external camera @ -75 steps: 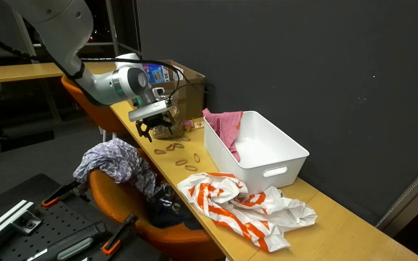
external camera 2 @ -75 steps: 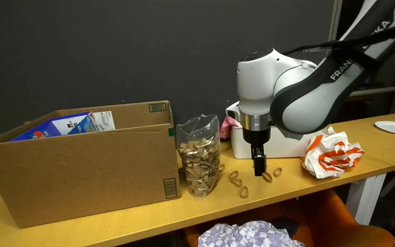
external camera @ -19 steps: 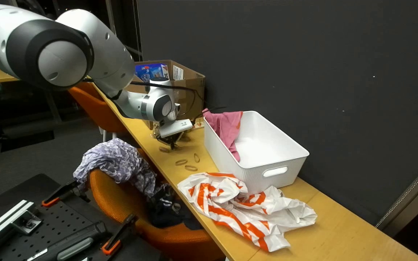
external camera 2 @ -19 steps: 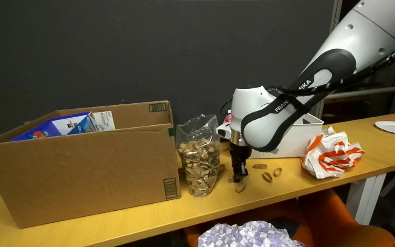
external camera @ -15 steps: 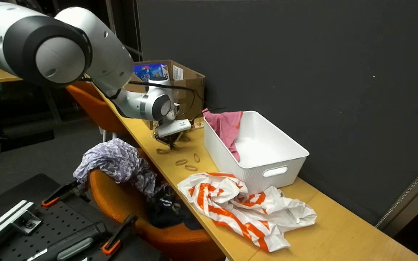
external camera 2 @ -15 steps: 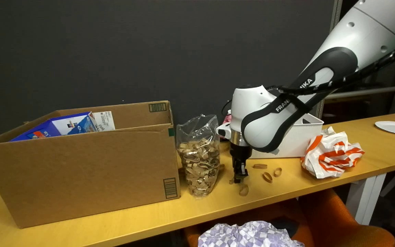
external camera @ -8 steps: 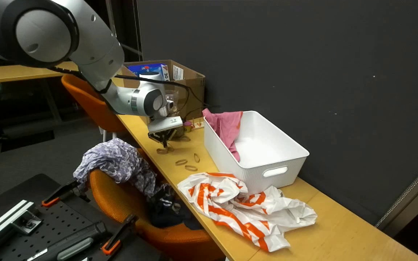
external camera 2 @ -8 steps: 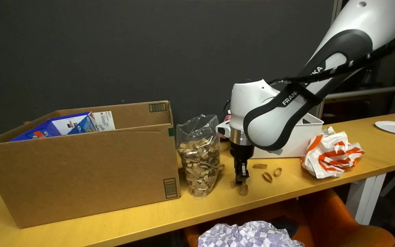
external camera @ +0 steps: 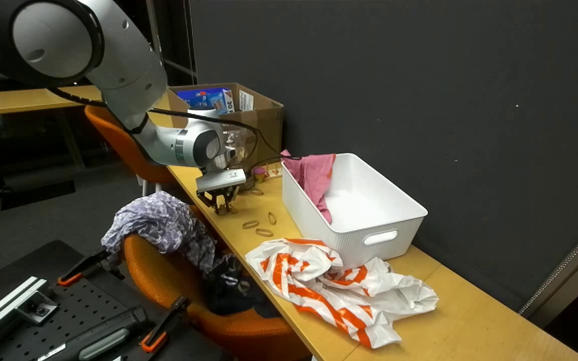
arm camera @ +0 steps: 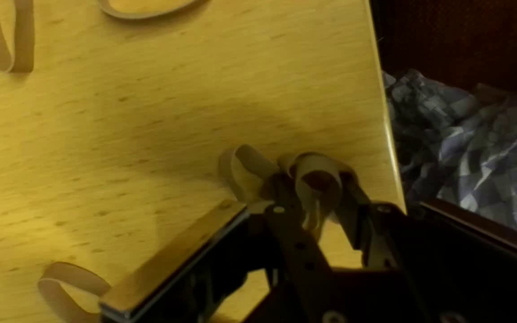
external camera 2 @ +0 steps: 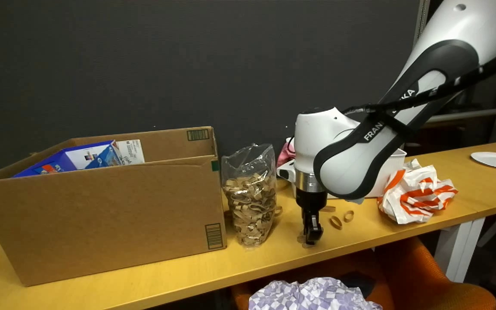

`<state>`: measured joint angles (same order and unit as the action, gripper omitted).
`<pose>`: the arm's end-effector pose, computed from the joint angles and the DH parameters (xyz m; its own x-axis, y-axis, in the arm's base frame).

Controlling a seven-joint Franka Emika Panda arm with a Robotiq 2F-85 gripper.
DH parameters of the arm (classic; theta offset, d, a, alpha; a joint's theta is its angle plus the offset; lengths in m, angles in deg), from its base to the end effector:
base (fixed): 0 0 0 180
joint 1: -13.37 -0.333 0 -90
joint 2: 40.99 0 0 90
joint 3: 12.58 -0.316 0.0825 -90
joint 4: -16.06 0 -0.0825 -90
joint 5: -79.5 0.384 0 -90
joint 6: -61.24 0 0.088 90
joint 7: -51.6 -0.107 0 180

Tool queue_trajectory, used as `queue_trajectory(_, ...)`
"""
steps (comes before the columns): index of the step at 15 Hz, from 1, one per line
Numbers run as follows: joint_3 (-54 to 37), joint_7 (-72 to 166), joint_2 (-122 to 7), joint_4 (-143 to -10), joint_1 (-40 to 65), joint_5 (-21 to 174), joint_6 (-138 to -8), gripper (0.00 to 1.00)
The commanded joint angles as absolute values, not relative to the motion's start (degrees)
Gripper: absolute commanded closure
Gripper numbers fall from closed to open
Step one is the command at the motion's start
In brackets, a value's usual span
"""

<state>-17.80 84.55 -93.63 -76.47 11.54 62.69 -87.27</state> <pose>0.6776 0.0825 0.0913 0.6174 0.7867 -0.0043 0.7821 -0.6131 0.1116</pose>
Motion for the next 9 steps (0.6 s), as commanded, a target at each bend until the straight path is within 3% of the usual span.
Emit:
queue_trajectory(1, -16.4, 82.4, -92.5, -78.3, 10.4, 60.7, -88.8, 0.35)
queue_trajectory(2, -16.3, 82.4, -92.5, -78.3, 10.4, 60.6, -88.8, 0.63)
queue_trajectory(3, -16.2, 82.0, -92.5, -78.3, 10.3, 60.3, -88.9, 0.74)
queue_trajectory(5, -16.2, 81.5, -92.4, -78.5, 10.2, 60.1, -89.0, 0.8)
queue_trajectory(7, -16.2, 80.7, -92.2, -78.8, 10.0, 60.0, -89.0, 0.96)
queue_trajectory(9, -16.0, 79.9, -92.0, -79.1, 9.7, 59.8, -89.1, 1.0)
